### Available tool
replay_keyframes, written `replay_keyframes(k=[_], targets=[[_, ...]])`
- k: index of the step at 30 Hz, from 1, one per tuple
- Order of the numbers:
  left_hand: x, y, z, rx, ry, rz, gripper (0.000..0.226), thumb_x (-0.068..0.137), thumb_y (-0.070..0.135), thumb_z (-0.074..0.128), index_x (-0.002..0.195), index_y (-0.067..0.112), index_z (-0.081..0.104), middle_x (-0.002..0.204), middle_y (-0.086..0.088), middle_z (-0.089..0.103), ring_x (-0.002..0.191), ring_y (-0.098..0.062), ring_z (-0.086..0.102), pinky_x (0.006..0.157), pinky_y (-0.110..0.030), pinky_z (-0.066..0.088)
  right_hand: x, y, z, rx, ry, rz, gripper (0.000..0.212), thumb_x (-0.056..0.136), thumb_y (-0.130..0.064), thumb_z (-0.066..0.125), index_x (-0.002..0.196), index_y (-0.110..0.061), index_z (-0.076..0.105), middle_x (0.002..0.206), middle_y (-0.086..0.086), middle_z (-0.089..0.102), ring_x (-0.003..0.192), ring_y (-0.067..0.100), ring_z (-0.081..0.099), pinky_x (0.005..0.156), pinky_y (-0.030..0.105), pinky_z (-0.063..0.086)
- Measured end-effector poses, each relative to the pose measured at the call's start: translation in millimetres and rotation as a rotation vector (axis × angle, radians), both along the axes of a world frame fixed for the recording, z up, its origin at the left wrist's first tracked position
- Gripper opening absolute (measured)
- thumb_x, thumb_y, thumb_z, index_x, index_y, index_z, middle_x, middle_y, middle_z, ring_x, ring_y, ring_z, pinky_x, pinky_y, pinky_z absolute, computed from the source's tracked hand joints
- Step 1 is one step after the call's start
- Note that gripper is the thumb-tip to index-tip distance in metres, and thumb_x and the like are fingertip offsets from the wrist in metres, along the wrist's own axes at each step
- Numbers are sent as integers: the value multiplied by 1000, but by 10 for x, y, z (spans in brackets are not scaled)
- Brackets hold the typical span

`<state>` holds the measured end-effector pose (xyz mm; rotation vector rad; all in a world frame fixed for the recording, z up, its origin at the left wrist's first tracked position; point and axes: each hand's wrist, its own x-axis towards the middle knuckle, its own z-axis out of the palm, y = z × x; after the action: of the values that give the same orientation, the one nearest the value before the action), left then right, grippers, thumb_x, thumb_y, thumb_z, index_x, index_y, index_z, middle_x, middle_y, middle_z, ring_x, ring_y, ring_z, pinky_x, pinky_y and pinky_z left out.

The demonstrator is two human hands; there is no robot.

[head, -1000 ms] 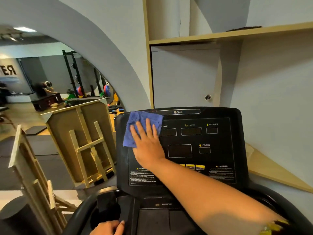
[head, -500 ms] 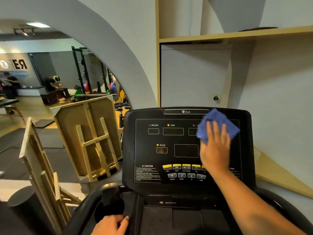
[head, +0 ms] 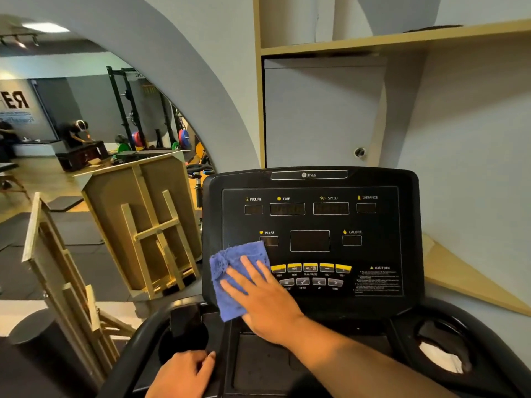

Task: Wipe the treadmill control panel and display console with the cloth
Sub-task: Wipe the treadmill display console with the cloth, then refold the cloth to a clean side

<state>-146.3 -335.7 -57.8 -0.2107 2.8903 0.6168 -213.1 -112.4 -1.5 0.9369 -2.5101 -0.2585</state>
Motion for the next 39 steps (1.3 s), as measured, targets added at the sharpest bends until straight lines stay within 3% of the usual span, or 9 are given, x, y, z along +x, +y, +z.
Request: replay_keyframes(k=[4,11,18,22,26,33,36,38,39], targets=[[-11,-13,4,0,-24,-12,37,97,65,47,86,45,76,95,17,73,91,1,64,87,-21,51,91,753,-52,-32,22,-75,70,91,-34,44,158,-28,25,166,0,21,155,29,6,123,49,9],[26,20,16,-22,14,-9,35,97,65,48,87,46,76,100,12,69,89,-7,61,85,-24,50,621,1997,-265,-480,-16,-634,80,90,-28,57,160,-22,17,167,6,14,155,33,1,120,57,20],[46,45,91,-8,-23,-17,38,98,64,47,84,45,77,104,13,72,95,-6,64,86,-25,48,686,1375,-284,-717,-18,-879,73,90,-26,66,153,-10,31,156,23,36,145,50,22,112,66,33],[77,53,131,-4,-20,-42,38,100,61,45,90,43,77,97,13,71,94,-6,65,86,-25,49,674,635,-221,-540,-96,-713,67,92,-40,31,151,-10,41,156,22,37,146,52,20,116,63,27],[104,12,103,20,7,-59,40,99,63,43,93,42,77,98,10,75,95,-8,68,87,-29,54,582,14,-181,-472,-162,-586,69,86,-39,35,149,-13,45,156,19,39,146,53,20,115,60,18],[187,-32,78,59,117,-102,50,105,54,34,80,20,61,77,3,71,77,-11,67,77,-37,55,569,-543,-117,-330,-344,-270,62,89,-44,35,144,-22,53,154,3,46,147,39,30,115,55,32],[218,-23,91,203,162,-90,35,106,41,48,79,21,57,71,0,68,66,-7,62,74,-40,53,703,-414,87,-616,-706,-170,59,97,-52,32,147,-26,48,152,2,48,147,21,31,122,45,24],[232,-11,205,375,170,-43,18,103,32,57,86,28,62,74,-3,69,60,-3,57,75,-41,53,857,-275,336,-898,-1010,-190,43,104,-44,42,132,-17,60,103,1,69,104,10,61,108,42,42],[246,5,309,465,164,-27,10,102,33,59,94,34,65,79,-1,72,64,-2,59,79,-41,54,916,-195,450,-1070,-1109,-212,38,103,-43,48,123,-15,64,85,-2,68,86,9,64,101,42,48]])
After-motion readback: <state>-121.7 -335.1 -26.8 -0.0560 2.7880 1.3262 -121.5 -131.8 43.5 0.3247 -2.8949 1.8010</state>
